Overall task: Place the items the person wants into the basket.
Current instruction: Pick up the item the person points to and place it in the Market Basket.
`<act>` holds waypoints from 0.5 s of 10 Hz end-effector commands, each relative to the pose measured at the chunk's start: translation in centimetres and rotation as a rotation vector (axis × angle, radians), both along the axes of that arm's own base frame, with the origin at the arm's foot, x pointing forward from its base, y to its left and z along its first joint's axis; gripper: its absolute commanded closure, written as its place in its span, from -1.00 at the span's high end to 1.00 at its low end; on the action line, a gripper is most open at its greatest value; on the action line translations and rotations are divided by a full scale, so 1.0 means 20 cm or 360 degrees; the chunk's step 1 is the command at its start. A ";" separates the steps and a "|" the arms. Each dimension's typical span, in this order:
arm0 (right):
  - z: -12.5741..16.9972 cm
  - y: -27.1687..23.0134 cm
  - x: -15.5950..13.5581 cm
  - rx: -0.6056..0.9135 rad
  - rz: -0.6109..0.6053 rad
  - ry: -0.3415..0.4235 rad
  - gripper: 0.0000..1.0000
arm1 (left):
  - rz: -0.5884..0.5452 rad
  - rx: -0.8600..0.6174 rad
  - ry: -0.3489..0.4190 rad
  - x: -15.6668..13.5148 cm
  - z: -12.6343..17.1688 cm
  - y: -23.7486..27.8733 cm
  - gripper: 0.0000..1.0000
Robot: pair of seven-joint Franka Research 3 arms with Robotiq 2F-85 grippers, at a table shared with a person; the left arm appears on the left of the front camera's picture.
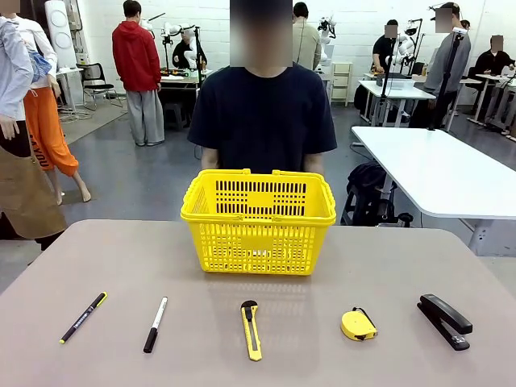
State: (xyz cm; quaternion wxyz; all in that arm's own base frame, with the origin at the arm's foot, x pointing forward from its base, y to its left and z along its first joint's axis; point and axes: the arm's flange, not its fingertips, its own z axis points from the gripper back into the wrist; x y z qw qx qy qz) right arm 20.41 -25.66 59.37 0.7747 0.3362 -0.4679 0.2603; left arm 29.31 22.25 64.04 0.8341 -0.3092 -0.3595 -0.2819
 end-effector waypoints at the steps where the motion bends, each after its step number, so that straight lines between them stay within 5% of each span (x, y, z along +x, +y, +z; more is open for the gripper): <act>1: 0.00 -0.01 0.03 0.0003 0.0008 -0.0011 1.00 | -0.0047 0.0013 -0.0022 -0.01 0.00 0.01 1.00; 5: 0.00 -0.01 0.03 0.0003 0.0008 -0.0011 1.00 | -0.0047 0.0013 -0.0022 -0.01 0.00 0.01 1.00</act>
